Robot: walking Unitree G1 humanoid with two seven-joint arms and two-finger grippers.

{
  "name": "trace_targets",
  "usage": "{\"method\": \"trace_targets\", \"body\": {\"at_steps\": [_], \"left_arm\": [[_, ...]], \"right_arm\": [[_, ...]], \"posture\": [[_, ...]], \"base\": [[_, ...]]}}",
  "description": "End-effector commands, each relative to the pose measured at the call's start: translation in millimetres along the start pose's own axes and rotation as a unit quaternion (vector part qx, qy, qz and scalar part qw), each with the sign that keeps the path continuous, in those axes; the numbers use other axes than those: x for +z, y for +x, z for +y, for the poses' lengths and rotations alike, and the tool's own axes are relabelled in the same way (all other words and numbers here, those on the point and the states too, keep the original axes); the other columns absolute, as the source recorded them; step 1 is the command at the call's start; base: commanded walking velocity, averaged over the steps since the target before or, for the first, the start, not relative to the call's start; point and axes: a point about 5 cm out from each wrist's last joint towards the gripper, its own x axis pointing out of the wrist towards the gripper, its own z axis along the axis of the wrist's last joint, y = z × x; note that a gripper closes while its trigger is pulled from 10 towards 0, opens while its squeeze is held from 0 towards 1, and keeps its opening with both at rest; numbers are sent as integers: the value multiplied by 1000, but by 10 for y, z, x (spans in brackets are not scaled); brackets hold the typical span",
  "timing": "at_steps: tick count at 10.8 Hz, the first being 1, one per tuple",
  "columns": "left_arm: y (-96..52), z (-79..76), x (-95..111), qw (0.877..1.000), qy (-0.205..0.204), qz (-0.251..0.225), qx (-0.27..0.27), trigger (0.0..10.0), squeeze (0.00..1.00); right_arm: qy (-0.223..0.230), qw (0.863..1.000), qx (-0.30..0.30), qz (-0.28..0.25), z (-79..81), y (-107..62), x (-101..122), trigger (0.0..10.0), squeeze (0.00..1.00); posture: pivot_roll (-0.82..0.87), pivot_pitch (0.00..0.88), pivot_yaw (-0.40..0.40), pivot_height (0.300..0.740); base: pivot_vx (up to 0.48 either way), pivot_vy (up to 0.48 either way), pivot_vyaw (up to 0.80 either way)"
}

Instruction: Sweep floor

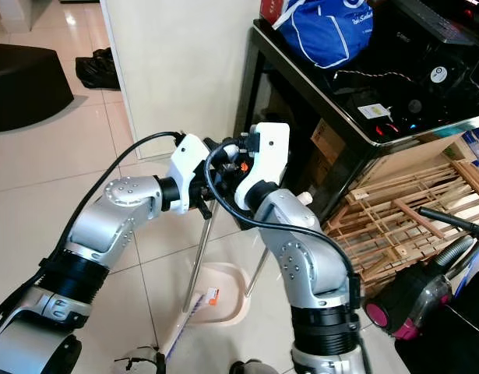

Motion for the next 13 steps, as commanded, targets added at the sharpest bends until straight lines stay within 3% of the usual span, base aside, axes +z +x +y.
{"method": "trace_targets", "body": {"at_steps": [1,4,5,6,7,9,10,11,12,13], "left_arm": [[-56,0,17,1000,-5,-10,2,0,0],[-127,11,-19,1000,4,-2,5,0,0],[-157,16,-44,1000,9,3,8,0,0],[-194,14,-61,1000,17,7,10,0,0],[-334,17,-67,999,41,7,21,0,0],[-602,72,-12,993,89,-8,78,0,0],[-767,120,46,986,104,-25,130,9294,0],[-958,162,113,966,137,-63,208,10000,0],[-1046,156,84,961,127,-74,234,10000,0],[-1147,106,-97,962,83,-59,253,10000,0]], "right_arm": [[8,1000,0,-29,-24,-22,108,10000,1000],[87,993,22,-82,32,-27,240,10000,1000],[132,981,29,-138,44,-35,407,10000,1000],[142,974,17,-174,-1,-49,526,10000,1000],[80,977,-35,-196,-157,-107,608,10000,0],[-24,974,-133,-182,-413,-247,562,10000,0],[-60,964,-195,-169,-575,-352,531,10000,0],[-151,947,-265,-101,-773,-450,392,10000,0],[-207,934,-282,-69,-854,-509,276,10000,0],[-234,923,-303,-28,-962,-640,61,10000,0]], "posture": [[152,74,-97,740],[155,73,-97,740],[156,70,-94,740],[154,68,-92,740],[151,66,-88,740],[152,64,-85,740],[153,68,-84,740],[149,73,-81,740],[148,78,-79,740],[150,86,-81,740]], "base": [[0,0,0],[0,0,0],[0,0,0],[0,0,0],[0,0,0],[0,0,0],[0,0,0],[0,0,0],[0,0,0],[0,0,0]]}}
